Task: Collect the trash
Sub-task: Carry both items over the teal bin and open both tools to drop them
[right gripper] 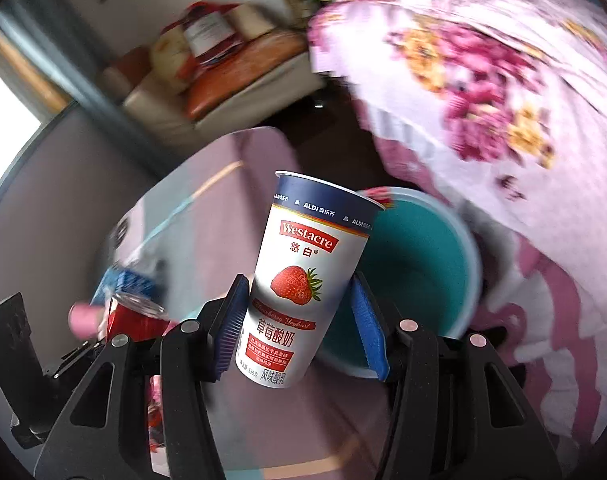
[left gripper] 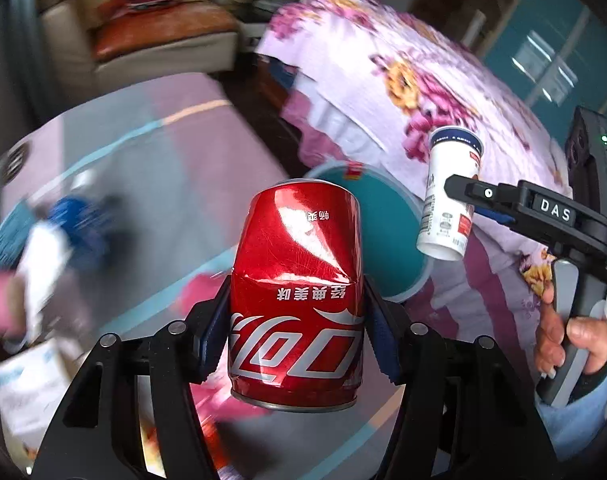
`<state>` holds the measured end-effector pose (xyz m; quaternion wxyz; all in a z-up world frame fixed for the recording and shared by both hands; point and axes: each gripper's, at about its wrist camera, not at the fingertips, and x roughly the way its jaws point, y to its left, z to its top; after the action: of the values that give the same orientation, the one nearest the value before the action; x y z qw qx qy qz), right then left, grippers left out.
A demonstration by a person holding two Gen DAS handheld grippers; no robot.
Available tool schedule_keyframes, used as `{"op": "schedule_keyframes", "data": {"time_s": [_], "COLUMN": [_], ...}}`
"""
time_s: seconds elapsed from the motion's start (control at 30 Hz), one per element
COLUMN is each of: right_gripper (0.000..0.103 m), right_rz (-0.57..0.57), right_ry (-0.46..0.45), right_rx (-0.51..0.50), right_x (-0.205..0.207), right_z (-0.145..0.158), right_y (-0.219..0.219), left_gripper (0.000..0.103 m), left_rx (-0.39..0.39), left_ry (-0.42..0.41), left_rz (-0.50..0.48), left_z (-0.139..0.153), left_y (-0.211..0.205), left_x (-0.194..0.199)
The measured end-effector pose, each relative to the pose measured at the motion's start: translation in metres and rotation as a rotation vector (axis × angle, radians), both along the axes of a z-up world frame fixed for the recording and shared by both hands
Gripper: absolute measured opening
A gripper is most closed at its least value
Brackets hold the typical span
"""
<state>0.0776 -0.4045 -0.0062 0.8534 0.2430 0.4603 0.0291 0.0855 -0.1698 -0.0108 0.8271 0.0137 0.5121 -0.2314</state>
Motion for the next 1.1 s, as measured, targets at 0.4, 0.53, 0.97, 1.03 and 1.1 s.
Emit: {"op": "schedule_keyframes", "data": {"time_s": [0.4, 0.53, 0.97, 1.03, 1.1], "right_gripper": [0.05, 0.05, 0.05, 0.05, 0.05], "right_rz": [-0.105, -0.112, -0.091, -0.085, -0.082], "right_ry": [0.076, 0.1, 0.131, 0.141, 0.149], "right_rx": [0.0, 0.01, 0.007, 0.005, 0.0], "right_x": [0.005, 0.012, 0.026, 0.029, 0.031], "right_z": [-0.049, -0.06, -0.071, -0.073, -0.075], "right_y": [-0.055, -0.06, -0.05, -0.046, -0.044], "left_gripper": [0.062, 0.066, 0.081, 0.084, 0.09], "left_rx": [0.084, 0.099, 0.062, 0.043, 0.031], "left_ry": [0.081, 0.092, 0.078, 0.074, 0.065], "left_rz": [-0.137, -0.151, -0.094, -0.072, -0.047], "left_z": [-0.054, -0.063, -0.056, -0.051, -0.046], "left_y": [-0.098, -0.106, -0.082, -0.071, -0.062], "left_x": [0.043, 0.047, 0.046, 0.044, 0.042]}}
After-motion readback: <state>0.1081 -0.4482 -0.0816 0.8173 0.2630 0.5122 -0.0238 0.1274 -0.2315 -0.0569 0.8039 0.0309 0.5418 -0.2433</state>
